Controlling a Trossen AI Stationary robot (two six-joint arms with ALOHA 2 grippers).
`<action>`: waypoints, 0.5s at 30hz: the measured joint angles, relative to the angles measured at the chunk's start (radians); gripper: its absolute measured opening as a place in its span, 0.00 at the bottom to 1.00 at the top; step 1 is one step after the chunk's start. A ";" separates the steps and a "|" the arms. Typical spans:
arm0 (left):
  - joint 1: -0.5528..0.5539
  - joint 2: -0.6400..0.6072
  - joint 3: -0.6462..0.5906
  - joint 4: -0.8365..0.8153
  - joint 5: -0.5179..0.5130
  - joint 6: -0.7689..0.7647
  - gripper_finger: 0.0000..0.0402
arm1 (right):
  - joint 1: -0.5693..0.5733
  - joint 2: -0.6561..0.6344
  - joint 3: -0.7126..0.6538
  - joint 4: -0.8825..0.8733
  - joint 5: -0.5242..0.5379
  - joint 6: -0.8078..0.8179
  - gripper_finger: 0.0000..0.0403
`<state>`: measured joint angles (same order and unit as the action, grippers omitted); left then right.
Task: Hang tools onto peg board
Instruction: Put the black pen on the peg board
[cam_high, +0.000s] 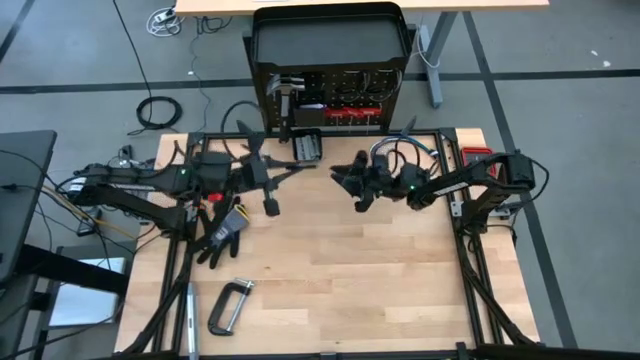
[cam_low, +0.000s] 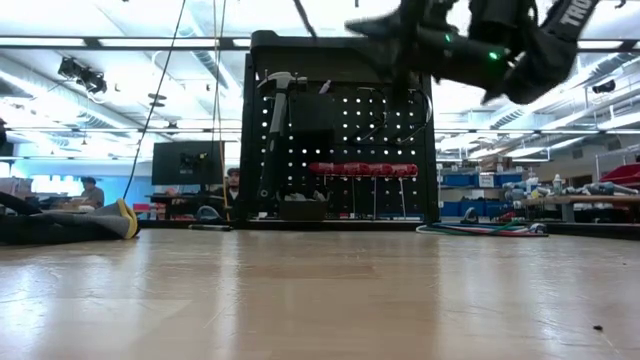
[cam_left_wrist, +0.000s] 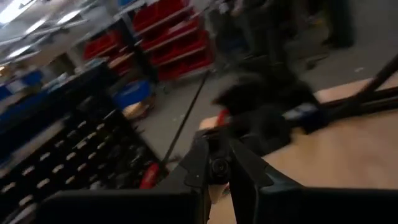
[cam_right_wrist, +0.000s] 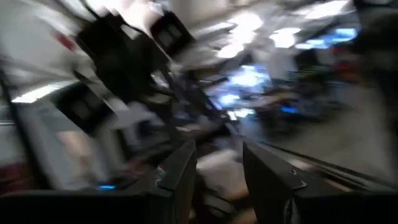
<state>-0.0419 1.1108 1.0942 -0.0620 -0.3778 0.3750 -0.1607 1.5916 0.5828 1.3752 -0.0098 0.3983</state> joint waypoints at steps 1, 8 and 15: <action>0.020 0.015 0.016 -0.009 -0.013 0.000 0.10 | 0.007 -0.001 -0.027 -0.003 0.060 -0.015 0.35; 0.186 0.172 0.135 -0.083 -0.027 0.012 0.10 | 0.168 0.090 -0.144 -0.114 0.554 -0.097 0.35; 0.288 0.331 0.319 -0.120 -0.132 0.016 0.10 | 0.275 0.211 -0.128 -0.104 0.777 -0.134 0.35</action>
<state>0.2460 1.4415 1.4135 -0.1822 -0.5094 0.3908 0.1147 1.8024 0.4546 1.2712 0.7674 0.2640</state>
